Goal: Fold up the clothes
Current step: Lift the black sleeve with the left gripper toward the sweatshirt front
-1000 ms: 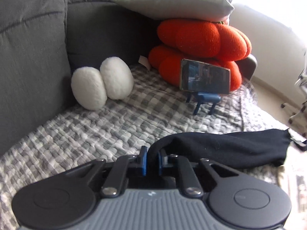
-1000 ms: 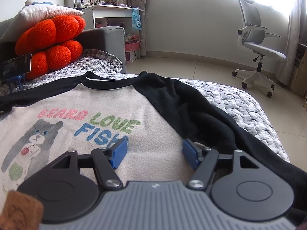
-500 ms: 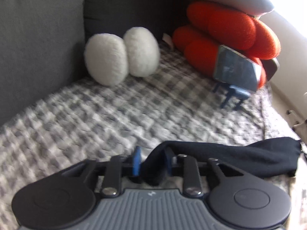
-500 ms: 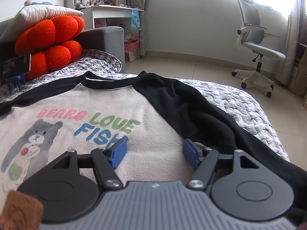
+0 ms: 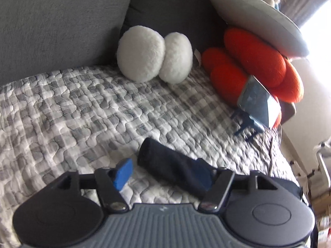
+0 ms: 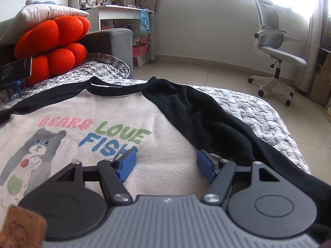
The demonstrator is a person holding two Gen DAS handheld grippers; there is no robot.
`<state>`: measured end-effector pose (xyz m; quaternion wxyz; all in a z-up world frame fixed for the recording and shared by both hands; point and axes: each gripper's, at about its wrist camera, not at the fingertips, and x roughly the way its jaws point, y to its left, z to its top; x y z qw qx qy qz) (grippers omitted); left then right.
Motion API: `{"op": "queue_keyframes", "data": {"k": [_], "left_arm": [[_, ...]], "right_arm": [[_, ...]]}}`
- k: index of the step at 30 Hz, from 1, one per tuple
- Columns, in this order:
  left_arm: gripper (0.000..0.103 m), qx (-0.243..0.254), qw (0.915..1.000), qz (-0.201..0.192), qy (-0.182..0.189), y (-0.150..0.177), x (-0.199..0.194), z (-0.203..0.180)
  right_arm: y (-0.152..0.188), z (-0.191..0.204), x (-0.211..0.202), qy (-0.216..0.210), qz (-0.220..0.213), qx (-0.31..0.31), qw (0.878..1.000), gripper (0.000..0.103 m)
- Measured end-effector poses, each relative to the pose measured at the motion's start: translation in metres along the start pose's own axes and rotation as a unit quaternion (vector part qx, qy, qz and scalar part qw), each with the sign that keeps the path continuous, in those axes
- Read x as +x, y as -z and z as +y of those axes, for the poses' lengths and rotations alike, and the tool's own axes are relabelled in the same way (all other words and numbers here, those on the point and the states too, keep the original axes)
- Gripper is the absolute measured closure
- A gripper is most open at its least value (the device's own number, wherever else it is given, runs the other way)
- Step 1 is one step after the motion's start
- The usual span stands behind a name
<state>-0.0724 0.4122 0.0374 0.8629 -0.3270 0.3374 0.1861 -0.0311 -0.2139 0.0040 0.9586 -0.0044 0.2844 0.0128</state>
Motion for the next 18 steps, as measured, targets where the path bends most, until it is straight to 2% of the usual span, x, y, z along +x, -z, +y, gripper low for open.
{"op": "queue_keyframes", "data": {"k": [1,2,4,5,9,16,17,18], "left_arm": [[0.032,-0.007,1.0,0.001,-0.004,0.0,0.005,0.0],[0.036,-0.013,0.9999,0.002,-0.007,0.0,0.01,-0.001],[0.074,-0.01,0.9999,0.002,-0.011,0.002,0.019,-0.005],[0.088,-0.013,0.9999,-0.006,-0.007,0.0,0.016,-0.006],[0.093,-0.021,0.9991,-0.038,0.006,-0.006,0.004,-0.01],[0.093,0.046,0.9927,-0.106,0.037,0.014,-0.054,-0.019],[0.093,0.053,0.9933,-0.099,0.028,0.02,-0.055,-0.017],[0.093,0.058,0.9963,-0.063,-0.004,0.03,-0.043,-0.01]], "right_arm": [[0.0,0.0,0.0,0.0,0.0,0.0,1.0,0.034],[0.0,0.0,0.0,0.0,0.0,0.001,1.0,0.034],[0.0,0.0,0.0,0.0,-0.001,0.002,1.0,0.034],[0.0,0.0,0.0,-0.001,-0.001,0.003,1.0,0.034],[0.0,-0.001,0.0,-0.002,-0.001,0.005,1.0,0.034],[0.0,0.0,0.0,0.0,-0.002,0.006,1.0,0.034],[0.0,0.001,0.0,0.001,-0.002,0.005,1.0,0.034],[0.0,0.001,0.0,0.002,-0.002,0.004,1.0,0.034]]}}
